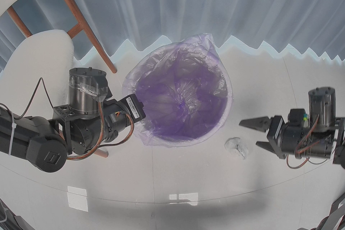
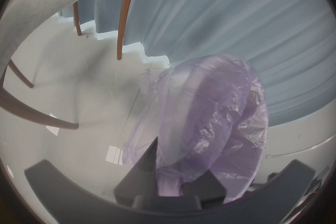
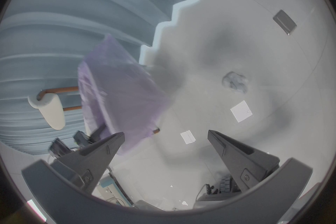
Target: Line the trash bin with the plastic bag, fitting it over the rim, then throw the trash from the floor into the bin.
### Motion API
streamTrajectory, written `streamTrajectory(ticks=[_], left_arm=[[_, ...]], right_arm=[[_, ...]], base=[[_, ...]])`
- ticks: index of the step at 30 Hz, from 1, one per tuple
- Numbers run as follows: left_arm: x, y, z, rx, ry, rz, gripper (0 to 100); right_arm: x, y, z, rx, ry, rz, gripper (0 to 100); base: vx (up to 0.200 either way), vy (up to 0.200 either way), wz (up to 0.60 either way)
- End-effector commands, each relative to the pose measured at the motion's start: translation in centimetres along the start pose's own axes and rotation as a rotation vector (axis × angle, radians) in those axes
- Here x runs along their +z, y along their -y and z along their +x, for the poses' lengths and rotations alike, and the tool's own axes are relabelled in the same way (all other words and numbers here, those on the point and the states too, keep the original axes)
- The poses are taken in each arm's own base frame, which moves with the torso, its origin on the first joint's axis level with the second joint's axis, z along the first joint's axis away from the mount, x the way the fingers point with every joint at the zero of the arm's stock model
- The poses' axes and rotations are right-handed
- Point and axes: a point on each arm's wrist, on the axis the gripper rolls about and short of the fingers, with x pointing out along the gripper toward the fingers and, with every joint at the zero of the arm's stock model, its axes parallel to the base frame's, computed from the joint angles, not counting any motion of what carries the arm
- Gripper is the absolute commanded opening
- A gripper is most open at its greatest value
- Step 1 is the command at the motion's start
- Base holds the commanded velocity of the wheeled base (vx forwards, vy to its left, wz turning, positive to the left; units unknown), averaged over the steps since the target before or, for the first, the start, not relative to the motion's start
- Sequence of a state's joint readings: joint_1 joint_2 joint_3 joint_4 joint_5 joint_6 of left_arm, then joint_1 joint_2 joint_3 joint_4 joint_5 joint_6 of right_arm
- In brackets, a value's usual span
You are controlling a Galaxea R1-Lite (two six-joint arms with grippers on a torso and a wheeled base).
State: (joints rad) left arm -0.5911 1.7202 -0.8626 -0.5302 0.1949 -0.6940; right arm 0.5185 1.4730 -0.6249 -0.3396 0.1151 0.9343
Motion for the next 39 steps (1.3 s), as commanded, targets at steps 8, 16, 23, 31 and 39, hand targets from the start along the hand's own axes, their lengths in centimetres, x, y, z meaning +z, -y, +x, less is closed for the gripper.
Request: streamTrajectory(ticks=[8,16,23,31,39], left_arm=[[-1.1,-0.5,1.4,0.018,0.003,0.132,0],[-1.1,-0.4,1.7,0.012,0.010,0.130,0],[-0.8,-0.2,1.9,-0.006,0.032,0.126,0],[-0.9,-0.3,1.6,-0.003,0.029,0.156,0],[-1.0,-0.2,1.6,-0.007,0.028,0.159,0]], right_arm=[[1.7,-13.1,-0.1,-0.008,0.029,-0.097,100],[-1.2,-12.0,3.0,-0.200,-0.038,-0.170,100],[-2.1,-10.7,4.8,-0.303,-0.096,-0.187,100],[-2.0,-9.5,8.6,-0.376,-0.106,-0.156,100],[-1.8,-9.2,11.4,-0.407,-0.098,-0.106,100]], base=[[0.000,0.000,0.00],[0.000,0.000,0.00],[0.000,0.000,0.00],[0.000,0.000,0.00],[0.000,0.000,0.00]])
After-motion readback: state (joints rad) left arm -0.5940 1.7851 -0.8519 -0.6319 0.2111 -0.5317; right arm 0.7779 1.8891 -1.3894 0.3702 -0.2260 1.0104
